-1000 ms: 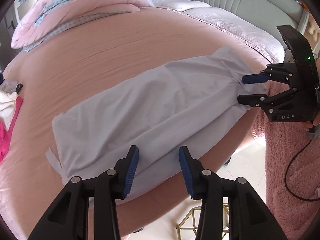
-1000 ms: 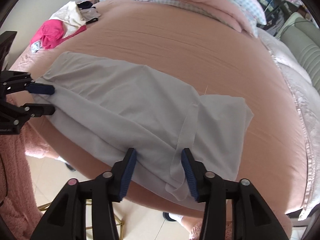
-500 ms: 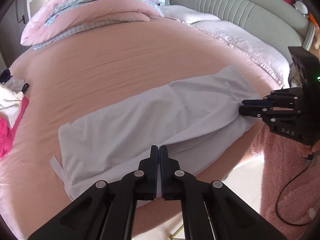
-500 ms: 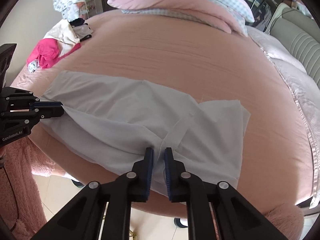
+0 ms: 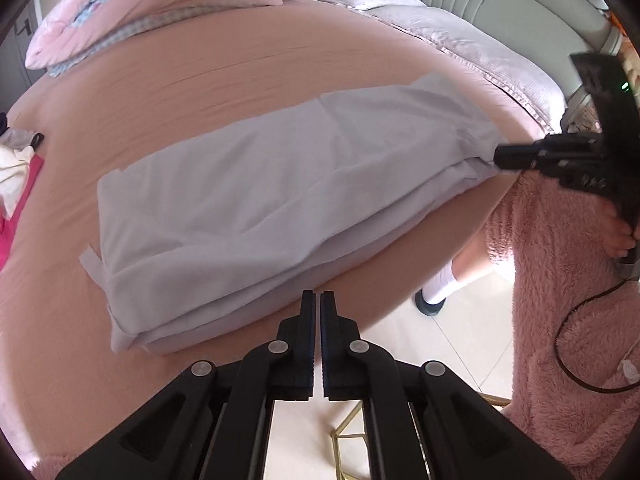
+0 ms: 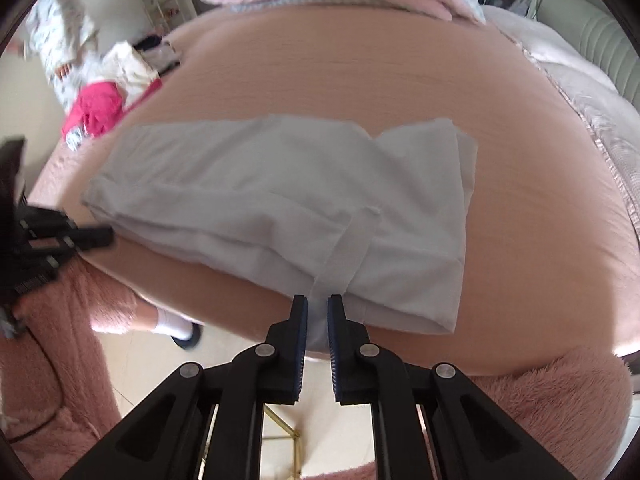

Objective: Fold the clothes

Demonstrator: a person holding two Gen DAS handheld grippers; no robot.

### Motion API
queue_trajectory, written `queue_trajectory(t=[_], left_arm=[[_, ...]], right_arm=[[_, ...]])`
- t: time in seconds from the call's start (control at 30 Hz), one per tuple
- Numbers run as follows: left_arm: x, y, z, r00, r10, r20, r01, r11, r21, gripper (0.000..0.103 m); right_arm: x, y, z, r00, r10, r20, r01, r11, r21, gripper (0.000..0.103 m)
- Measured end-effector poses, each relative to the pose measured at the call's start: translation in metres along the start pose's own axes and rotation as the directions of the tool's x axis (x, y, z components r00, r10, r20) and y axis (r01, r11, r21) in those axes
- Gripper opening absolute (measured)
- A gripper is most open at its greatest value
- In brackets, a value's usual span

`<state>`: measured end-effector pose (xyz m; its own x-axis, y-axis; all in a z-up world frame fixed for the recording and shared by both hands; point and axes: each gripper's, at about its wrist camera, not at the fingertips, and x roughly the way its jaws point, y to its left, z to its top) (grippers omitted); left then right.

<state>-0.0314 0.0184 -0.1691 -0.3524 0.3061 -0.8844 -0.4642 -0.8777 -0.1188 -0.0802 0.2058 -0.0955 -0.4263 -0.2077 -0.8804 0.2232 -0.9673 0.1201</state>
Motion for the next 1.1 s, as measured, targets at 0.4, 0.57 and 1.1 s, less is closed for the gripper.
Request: queue_trajectory(t=[0.4, 0.57, 1.1], left_arm=[[0.026, 0.029, 0.051, 0.998, -0.003, 0.061, 0.021, 0.956, -0.293, 0.017], [0.030, 0.022, 0.028, 0.998, -0.041, 0.041, 0.051, 0.956, -0.288, 0.017], [0.017, 0.049, 0.086, 0.980, 0.025, 0.196, 0.037, 0.951, -0.308, 0.018]], right_arm=[[0.050, 0.040, 0.062, 1.000, -0.027, -0.015, 0.028, 0.999, 0.022, 0.032], [0.053, 0.041, 0.032, 0.997, -0.052, -0.050, 0.049, 0.997, -0.058, 0.032], [0.021, -0.041, 0.084, 0.994, -0.008, 0.111, -0.010, 0.986, 0.166, 0.035]])
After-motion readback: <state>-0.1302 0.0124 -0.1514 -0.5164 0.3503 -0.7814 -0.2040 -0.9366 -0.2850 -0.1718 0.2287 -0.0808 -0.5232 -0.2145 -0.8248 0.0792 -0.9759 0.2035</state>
